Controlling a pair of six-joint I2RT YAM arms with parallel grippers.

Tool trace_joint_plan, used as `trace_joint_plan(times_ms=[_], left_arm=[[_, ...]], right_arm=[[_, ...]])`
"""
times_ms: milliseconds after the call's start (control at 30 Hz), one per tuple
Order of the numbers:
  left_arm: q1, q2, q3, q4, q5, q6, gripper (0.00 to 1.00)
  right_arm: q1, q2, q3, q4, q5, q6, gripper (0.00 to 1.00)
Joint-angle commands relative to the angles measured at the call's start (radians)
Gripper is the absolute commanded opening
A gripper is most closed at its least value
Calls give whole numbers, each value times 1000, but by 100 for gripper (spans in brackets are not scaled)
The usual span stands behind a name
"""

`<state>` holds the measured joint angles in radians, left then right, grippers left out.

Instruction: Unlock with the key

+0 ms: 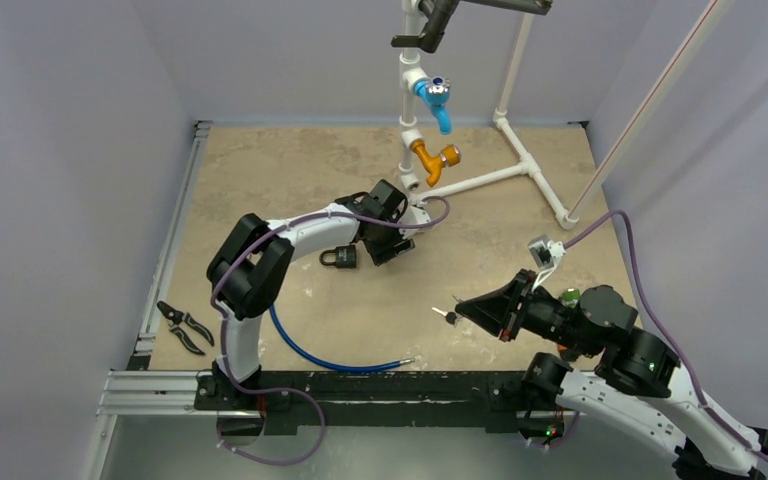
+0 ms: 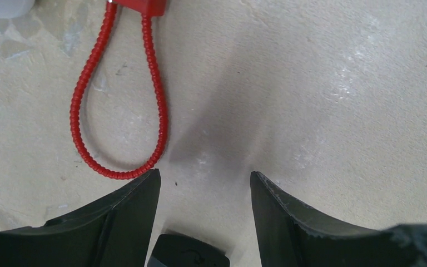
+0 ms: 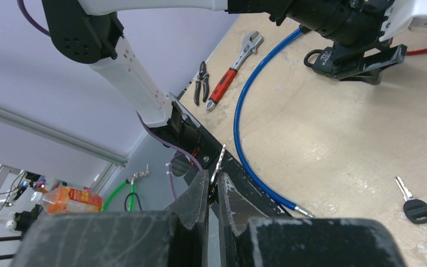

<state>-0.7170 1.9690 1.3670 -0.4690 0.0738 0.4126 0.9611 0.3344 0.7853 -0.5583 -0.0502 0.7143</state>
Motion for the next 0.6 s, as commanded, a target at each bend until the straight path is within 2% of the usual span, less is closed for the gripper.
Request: trace_joint_plan(times_ms=[0, 167, 367, 567], left_arm=[[21, -1, 33, 45, -13, -62, 60], [30, 35, 59, 51, -34, -86, 59], [28, 78, 132, -28, -43, -113, 59], [2, 53, 79, -14, 3, -68, 58]], right_arm=[[-1, 12, -12, 65, -34, -3, 0], [-1, 27, -17, 76, -54, -7, 0], [-1, 42, -22, 91, -78, -11, 0], [-1, 70, -15, 101, -95, -14, 0]])
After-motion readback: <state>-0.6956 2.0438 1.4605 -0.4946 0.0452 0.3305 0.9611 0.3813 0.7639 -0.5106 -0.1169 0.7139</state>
